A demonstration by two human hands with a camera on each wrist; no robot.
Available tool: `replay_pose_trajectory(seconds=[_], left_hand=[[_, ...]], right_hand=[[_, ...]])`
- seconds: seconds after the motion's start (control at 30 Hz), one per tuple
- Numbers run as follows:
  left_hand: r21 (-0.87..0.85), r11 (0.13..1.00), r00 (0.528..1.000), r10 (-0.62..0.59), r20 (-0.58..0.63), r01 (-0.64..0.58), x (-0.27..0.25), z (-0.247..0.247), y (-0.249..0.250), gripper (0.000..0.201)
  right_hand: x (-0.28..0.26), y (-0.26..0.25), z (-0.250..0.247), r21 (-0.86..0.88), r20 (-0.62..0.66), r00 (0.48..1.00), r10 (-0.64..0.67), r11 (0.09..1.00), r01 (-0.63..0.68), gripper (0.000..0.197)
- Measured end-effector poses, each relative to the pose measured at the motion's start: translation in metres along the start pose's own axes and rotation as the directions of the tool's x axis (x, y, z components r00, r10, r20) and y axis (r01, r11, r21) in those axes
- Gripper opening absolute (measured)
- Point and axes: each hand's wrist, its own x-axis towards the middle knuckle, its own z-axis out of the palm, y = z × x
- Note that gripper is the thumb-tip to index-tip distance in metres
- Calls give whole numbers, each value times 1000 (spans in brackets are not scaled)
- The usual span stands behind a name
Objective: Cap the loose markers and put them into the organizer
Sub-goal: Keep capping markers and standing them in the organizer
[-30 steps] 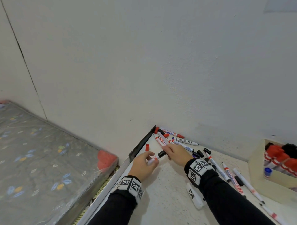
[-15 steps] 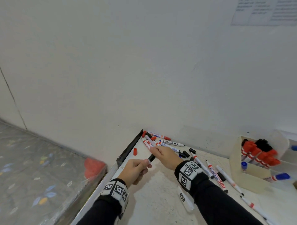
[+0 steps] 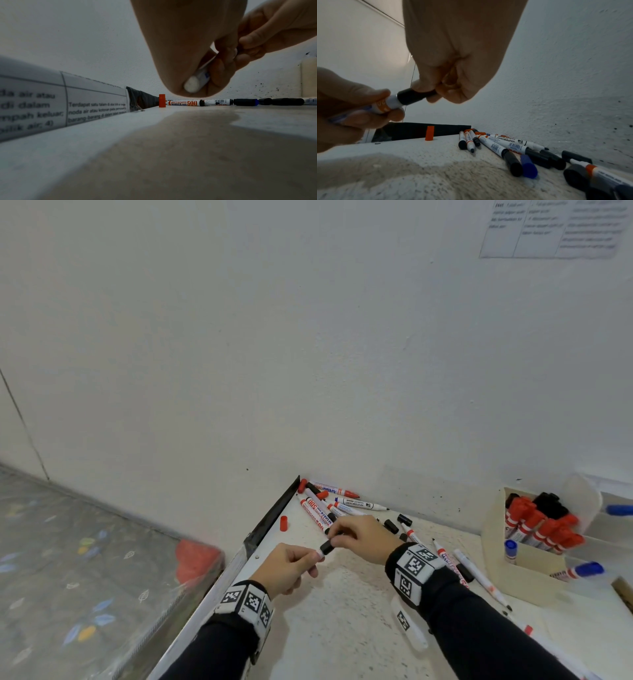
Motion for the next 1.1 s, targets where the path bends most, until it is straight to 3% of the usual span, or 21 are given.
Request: replay_pose_trajectory(seconds=[0.1, 0.2, 0.27, 0.4, 0.53, 0.67, 0.87, 0.93, 1.0, 1.1], left_hand=[[88, 995, 999, 45, -24, -43, 1, -2, -3, 21], [81, 996, 998, 42, -45, -39, 2, -2, -3, 27], [70, 997, 998, 41, -37, -39, 3, -2, -3, 29], [211, 976, 998, 55, -10, -52, 2, -4, -5, 24], [379, 918, 993, 113, 44, -121, 0, -2, -1, 13], [357, 921, 983, 178, -35, -154, -2, 1, 4, 14], [311, 936, 949, 239, -206, -168, -1, 10, 8, 15], [235, 943, 941, 282, -189, -236, 2, 20, 12, 8], [241, 931, 938, 315, -147, -275, 4, 31, 20, 9], [379, 872, 926, 366, -91, -308, 9, 42, 29, 24]], right_hand=[[0, -4, 6, -39, 47, 995, 85, 996, -83, 27], [-2, -1, 7, -49, 43, 999, 26, 998, -24, 7], [-3, 4, 6, -42, 36, 999, -21, 999, 22, 12], [-6, 2, 7, -140, 158, 987, 41, 990, -19, 5], [-13, -1, 8, -203, 219, 966, 136, 975, -91, 33], [-21, -14, 4, -112, 227, 963, 147, 986, -124, 43], [-22, -10, 1, 10, 94, 986, 135, 991, -136, 42], [-22, -6, -4, 79, -90, 993, 82, 994, -75, 39], [-22, -1, -10, 22, -264, 964, 12, 1000, -7, 36], [-24, 6, -14, -85, -343, 939, 32, 994, -65, 43]])
